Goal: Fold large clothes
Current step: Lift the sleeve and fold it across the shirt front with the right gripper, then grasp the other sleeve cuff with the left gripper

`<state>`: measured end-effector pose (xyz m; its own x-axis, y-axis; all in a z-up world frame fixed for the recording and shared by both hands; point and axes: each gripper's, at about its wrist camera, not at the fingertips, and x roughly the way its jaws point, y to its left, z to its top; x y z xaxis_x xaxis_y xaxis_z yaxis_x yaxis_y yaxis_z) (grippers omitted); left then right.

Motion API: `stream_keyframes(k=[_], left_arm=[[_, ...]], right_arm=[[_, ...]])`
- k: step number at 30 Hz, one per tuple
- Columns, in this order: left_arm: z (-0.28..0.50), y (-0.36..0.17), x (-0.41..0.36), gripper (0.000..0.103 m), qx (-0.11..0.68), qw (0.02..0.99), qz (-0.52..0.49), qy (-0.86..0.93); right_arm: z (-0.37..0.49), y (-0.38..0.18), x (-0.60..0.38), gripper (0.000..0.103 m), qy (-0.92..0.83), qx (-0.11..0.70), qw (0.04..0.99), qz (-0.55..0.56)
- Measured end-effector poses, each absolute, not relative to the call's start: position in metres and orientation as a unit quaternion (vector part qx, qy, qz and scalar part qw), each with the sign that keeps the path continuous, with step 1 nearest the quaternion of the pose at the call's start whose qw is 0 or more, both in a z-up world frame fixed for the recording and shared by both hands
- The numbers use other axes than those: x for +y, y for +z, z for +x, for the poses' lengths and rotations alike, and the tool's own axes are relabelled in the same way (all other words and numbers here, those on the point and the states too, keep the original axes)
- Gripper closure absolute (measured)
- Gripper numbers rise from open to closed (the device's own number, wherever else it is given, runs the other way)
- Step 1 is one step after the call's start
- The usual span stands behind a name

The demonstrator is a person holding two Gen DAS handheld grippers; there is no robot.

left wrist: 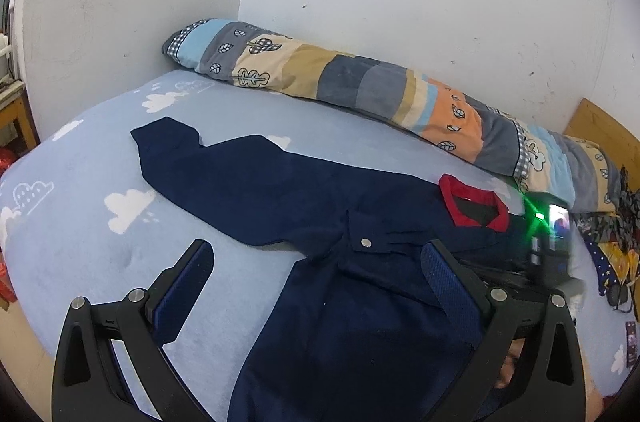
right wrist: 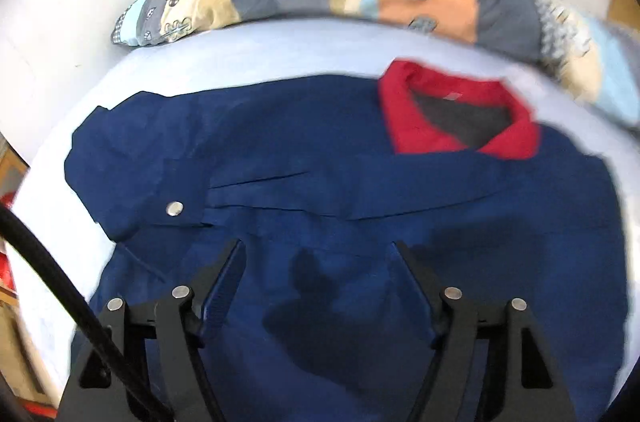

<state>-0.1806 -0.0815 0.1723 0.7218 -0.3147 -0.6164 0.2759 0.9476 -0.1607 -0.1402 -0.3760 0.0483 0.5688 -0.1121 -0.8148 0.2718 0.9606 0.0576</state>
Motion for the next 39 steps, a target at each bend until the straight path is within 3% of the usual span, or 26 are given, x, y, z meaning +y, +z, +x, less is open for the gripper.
stream_keyframes(k=[5, 9, 16, 21, 25, 29, 36, 37, 39], left_arm=[[-0.183, 0.168, -0.096, 0.000, 0.339, 0.926, -0.006, -0.166], [-0.175, 0.166, -0.093, 0.000, 0.343, 0.925, 0.000, -0.162], [-0.121, 0.159, -0.055, 0.000, 0.407, 0.897, -0.043, -0.168], [-0.053, 0.120, 0.022, 0.000, 0.496, 0.819, -0.230, -0.176], [-0.015, 0.098, 0.078, 0.001, 0.496, 0.777, -0.347, -0.171], [0.033, 0.091, 0.121, 0.021, 0.476, 0.776, -0.386, -0.150], [0.114, 0.039, 0.171, 0.038, 0.473, 0.757, -0.432, -0.129], [0.122, 0.029, 0.179, 0.048, 0.467, 0.750, -0.451, -0.129], [0.136, 0.021, 0.190, 0.053, 0.455, 0.755, -0.457, -0.117]], right_arm=[[-0.159, 0.001, -0.382, 0.019, -0.108, 0.537, 0.834, 0.061], [-0.206, 0.036, -0.390, 0.020, -0.079, 0.473, 0.868, 0.131], [-0.286, 0.079, -0.397, 0.018, -0.132, 0.409, 0.895, 0.122], [-0.309, 0.088, -0.405, 0.018, -0.109, 0.378, 0.898, 0.198], [-0.304, 0.088, -0.406, 0.018, -0.097, 0.376, 0.899, 0.204], [-0.304, 0.087, -0.408, 0.018, -0.081, 0.375, 0.899, 0.212], [-0.300, 0.082, -0.411, 0.018, -0.080, 0.371, 0.902, 0.207], [-0.299, 0.080, -0.412, 0.018, -0.082, 0.371, 0.901, 0.208], [-0.295, 0.078, -0.410, 0.018, -0.075, 0.372, 0.902, 0.205]])
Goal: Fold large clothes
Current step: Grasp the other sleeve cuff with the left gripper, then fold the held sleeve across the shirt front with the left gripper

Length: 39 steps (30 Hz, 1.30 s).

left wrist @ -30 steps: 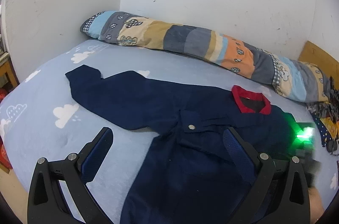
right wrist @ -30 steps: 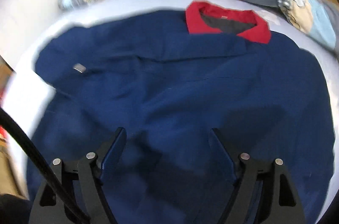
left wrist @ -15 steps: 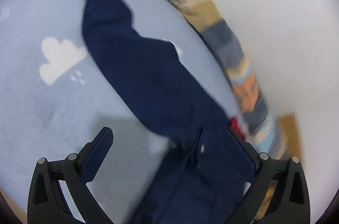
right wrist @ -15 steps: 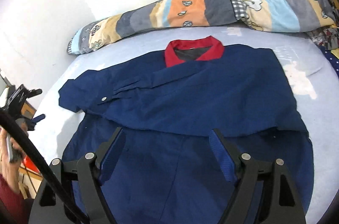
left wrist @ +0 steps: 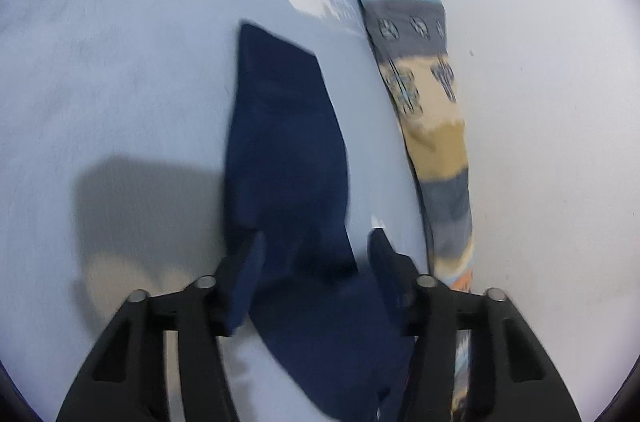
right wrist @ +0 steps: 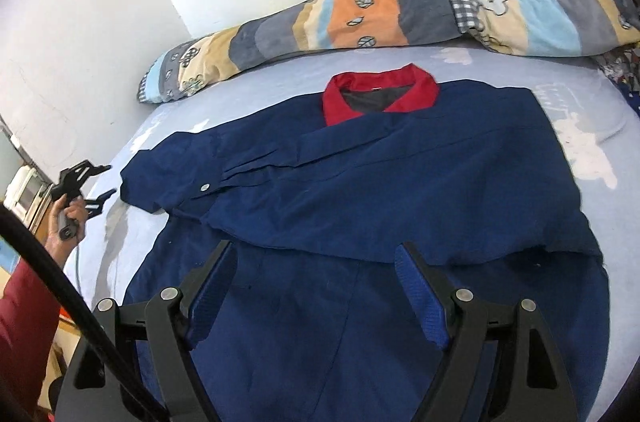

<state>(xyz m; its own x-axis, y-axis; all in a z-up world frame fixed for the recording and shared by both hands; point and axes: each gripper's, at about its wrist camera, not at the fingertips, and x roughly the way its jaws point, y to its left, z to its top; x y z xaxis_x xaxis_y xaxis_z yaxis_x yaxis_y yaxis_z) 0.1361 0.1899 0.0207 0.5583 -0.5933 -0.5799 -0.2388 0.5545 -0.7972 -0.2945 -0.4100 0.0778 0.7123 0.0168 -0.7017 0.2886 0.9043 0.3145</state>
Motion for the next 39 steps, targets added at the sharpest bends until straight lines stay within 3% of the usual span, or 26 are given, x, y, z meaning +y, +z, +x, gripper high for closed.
stream_keyframes(k=[14, 15, 16, 22, 28, 33, 39], left_arm=[[0.214, -0.016, 0.202, 0.055, 0.416, 0.790, -0.444, -0.078], [0.216, -0.015, 0.199, 0.075, 0.413, 0.794, -0.440, -0.078], [0.217, -0.014, 0.197, 0.101, 0.410, 0.797, -0.437, -0.076], [0.186, 0.024, 0.198, 0.101, 0.337, 0.817, -0.454, -0.107], [0.148, 0.117, 0.181, 0.101, 0.288, 0.855, -0.401, -0.160], [0.105, 0.206, 0.120, 0.101, 0.271, 0.872, -0.339, -0.227], [0.046, 0.265, 0.006, 0.101, 0.269, 0.861, -0.283, -0.326]], right_arm=[[-0.276, 0.065, -0.392, 0.018, -0.050, 0.376, 0.907, 0.181], [-0.275, 0.064, -0.392, 0.018, -0.050, 0.374, 0.908, 0.181], [-0.274, 0.063, -0.392, 0.018, -0.051, 0.375, 0.908, 0.180], [-0.277, 0.067, -0.401, 0.018, -0.062, 0.362, 0.908, 0.204], [-0.294, 0.088, -0.420, 0.018, -0.081, 0.326, 0.914, 0.228], [-0.315, 0.110, -0.441, 0.018, -0.111, 0.286, 0.917, 0.254], [-0.352, 0.138, -0.471, 0.018, -0.158, 0.228, 0.919, 0.280]])
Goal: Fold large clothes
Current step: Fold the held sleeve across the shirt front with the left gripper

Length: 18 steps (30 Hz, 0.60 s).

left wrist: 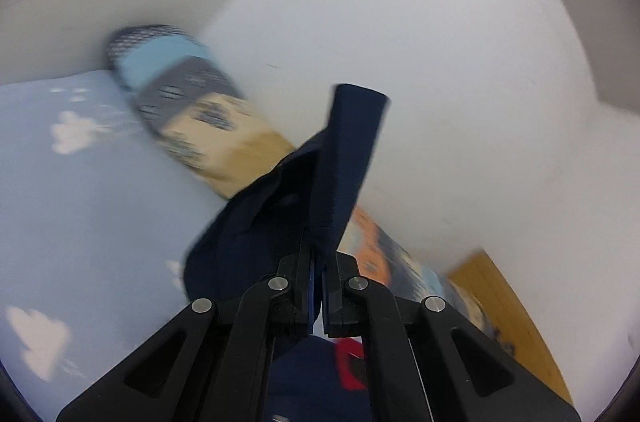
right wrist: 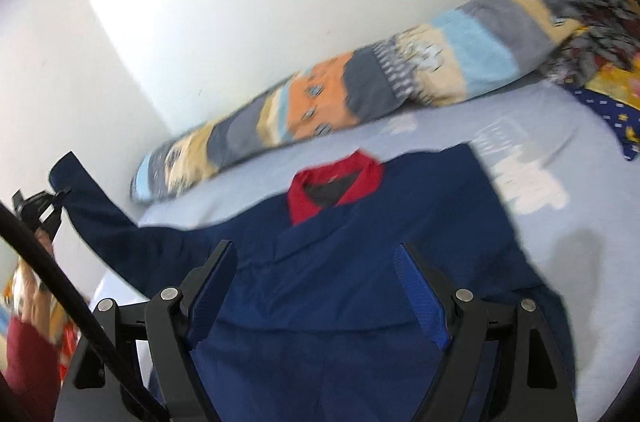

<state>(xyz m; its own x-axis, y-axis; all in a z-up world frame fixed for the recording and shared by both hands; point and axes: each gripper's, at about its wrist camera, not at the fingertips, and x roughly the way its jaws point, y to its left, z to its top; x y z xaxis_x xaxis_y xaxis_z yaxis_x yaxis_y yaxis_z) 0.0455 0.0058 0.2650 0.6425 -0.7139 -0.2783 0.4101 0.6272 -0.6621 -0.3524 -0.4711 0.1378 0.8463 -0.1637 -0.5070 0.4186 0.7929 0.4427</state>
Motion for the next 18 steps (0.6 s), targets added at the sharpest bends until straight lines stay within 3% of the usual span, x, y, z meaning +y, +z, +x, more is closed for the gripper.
stream_keyframes(k=[8, 13, 18], left_arm=[[-0.060, 0.268, -0.186, 0.101, 0.307, 0.813, -0.214, -0.446], [-0.128, 0.202, -0.310, 0.101, 0.356, 0.798, -0.133, -0.468], [-0.185, 0.085, -0.410, 0.101, 0.429, 0.780, -0.046, -0.453]], right_arm=[[-0.417, 0.165, -0.521, 0.018, -0.247, 0.162, 0.904, 0.307], [-0.452, 0.181, -0.541, 0.018, -0.290, 0.134, 0.897, 0.306], [-0.471, 0.188, -0.551, 0.018, -0.304, 0.116, 0.892, 0.312]])
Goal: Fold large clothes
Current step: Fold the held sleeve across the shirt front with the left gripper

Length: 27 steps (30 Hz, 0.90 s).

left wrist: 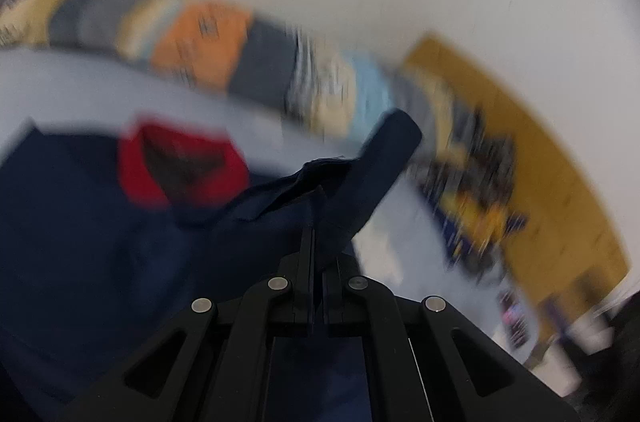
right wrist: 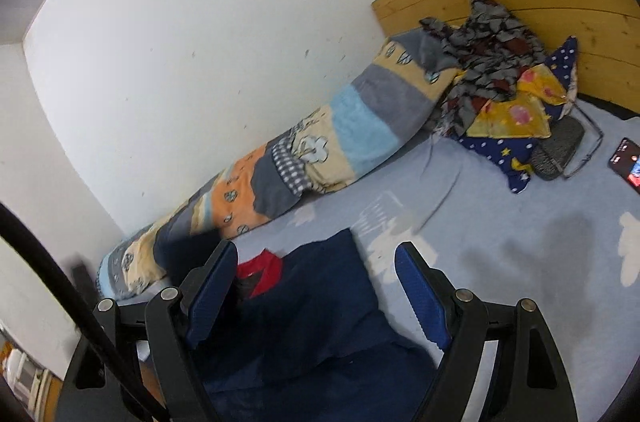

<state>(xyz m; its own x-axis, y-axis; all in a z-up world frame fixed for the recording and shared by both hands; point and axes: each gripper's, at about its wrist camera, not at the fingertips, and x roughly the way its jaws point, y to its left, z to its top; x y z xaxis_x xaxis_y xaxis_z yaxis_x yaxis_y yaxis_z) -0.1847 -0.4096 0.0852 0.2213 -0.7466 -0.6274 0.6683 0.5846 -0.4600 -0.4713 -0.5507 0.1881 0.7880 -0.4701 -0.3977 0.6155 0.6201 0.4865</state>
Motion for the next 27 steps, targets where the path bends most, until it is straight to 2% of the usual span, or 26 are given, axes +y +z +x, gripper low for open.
stream_keyframes(k=[4, 5, 9, 10, 11, 13, 15, 20, 25, 27], left_arm=[[-0.228, 0.013, -0.456, 0.101, 0.455, 0.782, 0.059, -0.421], [-0.233, 0.002, -0.461, 0.098, 0.458, 0.783, 0.075, -0.414], [-0.230, 0.003, -0.455, 0.089, 0.465, 0.774, 0.090, -0.421], [-0.234, 0.006, -0.452, 0.078, 0.466, 0.767, 0.091, -0.431], [-0.233, 0.013, -0.446, 0.053, 0.471, 0.758, 0.093, -0.441], [-0.232, 0.034, -0.429, 0.022, 0.469, 0.743, 0.083, -0.470], [-0.238, 0.058, -0.403, 0.022, 0.414, 0.769, 0.076, -0.481], [-0.219, 0.087, -0.359, 0.017, 0.358, 0.807, 0.130, -0.452], [-0.164, 0.057, -0.300, 0.016, 0.371, 0.850, 0.177, -0.330], [-0.137, 0.030, -0.272, 0.016, 0.390, 0.856, 0.187, -0.282]], right_arm=[[-0.475, 0.189, -0.556, 0.018, -0.312, 0.114, 0.891, 0.311], [-0.475, 0.188, -0.556, 0.018, -0.311, 0.116, 0.891, 0.311], [-0.472, 0.185, -0.559, 0.018, -0.312, 0.124, 0.890, 0.309], [-0.471, 0.183, -0.559, 0.018, -0.312, 0.124, 0.889, 0.310], [-0.469, 0.182, -0.560, 0.018, -0.311, 0.126, 0.889, 0.312], [-0.462, 0.176, -0.563, 0.018, -0.309, 0.141, 0.888, 0.311], [-0.448, 0.166, -0.563, 0.018, -0.304, 0.164, 0.888, 0.304], [-0.404, 0.139, -0.553, 0.018, -0.297, 0.233, 0.889, 0.260], [-0.336, 0.091, -0.526, 0.020, -0.294, 0.348, 0.879, 0.141], [-0.323, 0.073, -0.524, 0.030, -0.303, 0.380, 0.868, 0.101]])
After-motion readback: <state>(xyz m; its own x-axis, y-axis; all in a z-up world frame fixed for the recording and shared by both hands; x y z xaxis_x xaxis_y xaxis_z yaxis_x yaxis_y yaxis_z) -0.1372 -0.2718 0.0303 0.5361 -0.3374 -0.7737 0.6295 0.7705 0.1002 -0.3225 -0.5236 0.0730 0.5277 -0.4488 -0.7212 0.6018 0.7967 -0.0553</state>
